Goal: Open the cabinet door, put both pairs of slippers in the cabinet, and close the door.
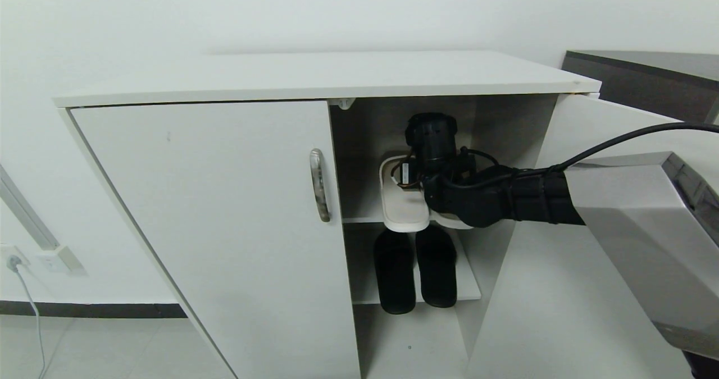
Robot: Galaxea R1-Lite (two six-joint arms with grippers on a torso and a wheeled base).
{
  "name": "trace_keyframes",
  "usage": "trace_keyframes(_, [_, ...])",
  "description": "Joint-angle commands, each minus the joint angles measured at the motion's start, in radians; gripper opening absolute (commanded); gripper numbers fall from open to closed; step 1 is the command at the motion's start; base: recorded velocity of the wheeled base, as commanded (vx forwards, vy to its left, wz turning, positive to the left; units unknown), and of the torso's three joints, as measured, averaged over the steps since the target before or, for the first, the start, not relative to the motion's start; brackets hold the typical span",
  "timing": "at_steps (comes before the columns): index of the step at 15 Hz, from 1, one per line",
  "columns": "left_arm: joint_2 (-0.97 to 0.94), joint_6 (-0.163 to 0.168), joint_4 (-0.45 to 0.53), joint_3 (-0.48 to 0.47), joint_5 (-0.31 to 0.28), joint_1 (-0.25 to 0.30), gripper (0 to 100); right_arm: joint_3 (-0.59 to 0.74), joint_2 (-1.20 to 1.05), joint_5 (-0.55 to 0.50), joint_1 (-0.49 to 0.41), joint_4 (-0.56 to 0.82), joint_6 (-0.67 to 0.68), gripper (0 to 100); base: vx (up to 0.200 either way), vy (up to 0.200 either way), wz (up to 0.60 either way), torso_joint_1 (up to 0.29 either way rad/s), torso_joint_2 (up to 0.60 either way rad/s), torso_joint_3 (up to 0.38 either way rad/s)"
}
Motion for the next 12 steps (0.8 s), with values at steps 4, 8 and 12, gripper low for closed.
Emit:
trace_keyframes(4, [0.001, -0.002, 0.0, 0.0, 0.002, 0.0, 0, 0.0, 0.005, -0.001, 0.0, 0.017, 0.0, 0, 0.0, 0.0, 0.0, 0.0, 0.0, 0.0])
trace_keyframes(8, [0.001, -0.003, 0.0, 0.001, 0.002, 0.0, 0, 0.001, 0.004, -0.001, 0.0, 0.019, 0.0, 100, 0.0, 0.0, 0.0, 0.0, 0.0, 0.0])
trace_keyframes(12, [0.001, -0.003, 0.0, 0.001, 0.002, 0.0, 0, 0.028, -0.018, -0.001, 0.005, 0.027, 0.003, 100, 0.0, 0.0, 0.0, 0.0, 0.0, 0.0])
